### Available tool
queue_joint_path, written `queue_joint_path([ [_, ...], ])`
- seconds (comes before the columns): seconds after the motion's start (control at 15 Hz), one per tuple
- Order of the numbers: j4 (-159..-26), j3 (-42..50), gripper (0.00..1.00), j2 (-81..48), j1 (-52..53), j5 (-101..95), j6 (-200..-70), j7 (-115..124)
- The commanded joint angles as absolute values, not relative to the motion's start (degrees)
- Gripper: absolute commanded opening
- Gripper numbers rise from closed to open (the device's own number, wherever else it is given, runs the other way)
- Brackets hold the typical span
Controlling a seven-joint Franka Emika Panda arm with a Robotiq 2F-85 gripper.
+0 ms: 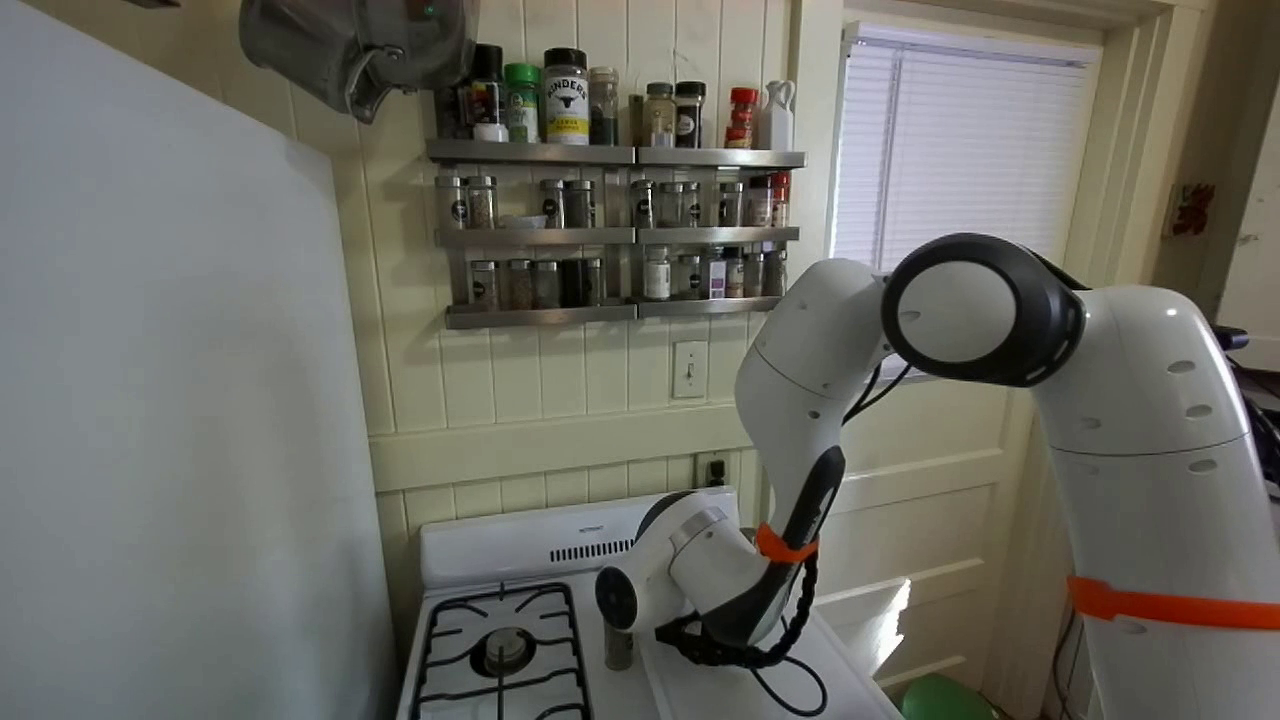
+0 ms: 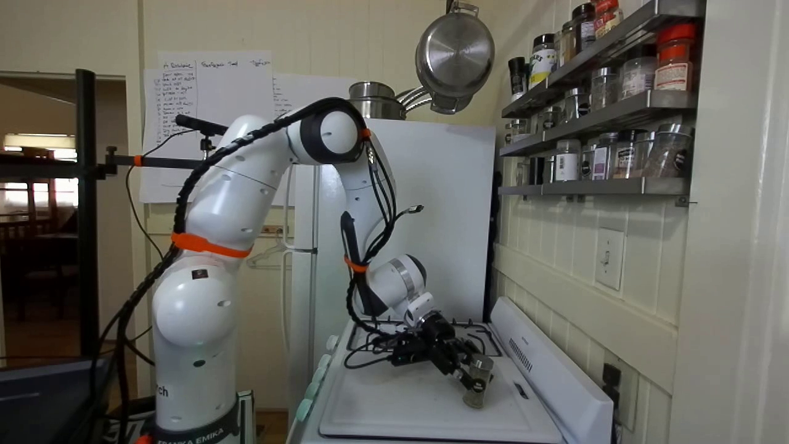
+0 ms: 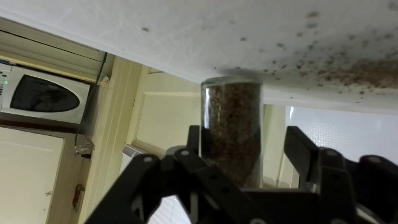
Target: Move the spice bottle, that is in the middle of the first shelf, to the tray
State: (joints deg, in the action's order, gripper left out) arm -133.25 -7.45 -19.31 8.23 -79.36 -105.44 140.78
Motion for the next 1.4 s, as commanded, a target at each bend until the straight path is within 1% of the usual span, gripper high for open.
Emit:
queue_joint_path([
  [0.0,-132.47,-7.73,1.0,-20.42,8.92,-80.85,-103.8,143.27],
  [0.33,-132.4,-7.95,1.0,-19.68,8.93,-81.64,-103.92,143.16],
  [1.33,-136.29,-8.56,1.0,-9.61,7.47,-76.67,-107.99,137.61],
])
